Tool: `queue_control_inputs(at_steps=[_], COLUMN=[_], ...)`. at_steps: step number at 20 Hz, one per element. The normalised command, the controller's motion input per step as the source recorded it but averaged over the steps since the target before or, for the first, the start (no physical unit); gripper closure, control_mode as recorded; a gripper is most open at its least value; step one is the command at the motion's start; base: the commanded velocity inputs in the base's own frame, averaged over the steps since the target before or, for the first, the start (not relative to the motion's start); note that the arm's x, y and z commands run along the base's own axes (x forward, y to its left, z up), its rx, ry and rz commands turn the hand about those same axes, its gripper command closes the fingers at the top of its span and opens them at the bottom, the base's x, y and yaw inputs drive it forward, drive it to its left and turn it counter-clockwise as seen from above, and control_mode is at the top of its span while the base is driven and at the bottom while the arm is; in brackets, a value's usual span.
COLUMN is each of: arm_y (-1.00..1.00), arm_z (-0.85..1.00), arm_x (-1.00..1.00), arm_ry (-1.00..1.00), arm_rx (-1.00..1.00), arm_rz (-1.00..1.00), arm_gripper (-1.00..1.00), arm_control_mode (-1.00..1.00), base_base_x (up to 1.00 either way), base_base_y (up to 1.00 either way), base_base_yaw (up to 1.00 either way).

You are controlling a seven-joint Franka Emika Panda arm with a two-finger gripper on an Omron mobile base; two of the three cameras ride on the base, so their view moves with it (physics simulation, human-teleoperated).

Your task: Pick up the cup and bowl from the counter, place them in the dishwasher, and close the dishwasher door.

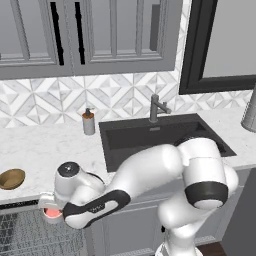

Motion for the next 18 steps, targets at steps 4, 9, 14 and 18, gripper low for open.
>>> queue_control_inputs(at_steps=[4, 9, 14, 18], arm_y=[0.78, 0.72, 0.41, 0.10], arm_z=[0.00, 0.00, 0.00, 0.00], arm_x=[-0.08, -0.07, -0.07, 0.00], arm_ry=[-0.06, -0.07, -0.09, 0.00], arm_rx=[0.00, 0.00, 0.00, -0.01], arm_rz=[0.00, 0.00, 0.00, 0.00], arm_gripper=[1.00, 1.00, 1.00, 1.00], arm_control_mode=[-1.00, -1.00, -1.00, -1.00], base_base_x=[0.00, 0.00, 0.00, 0.00], base_base_y=[0.00, 0.00, 0.00, 0.00], base_base_yaw=[0.00, 0.00, 0.00, 0.00])
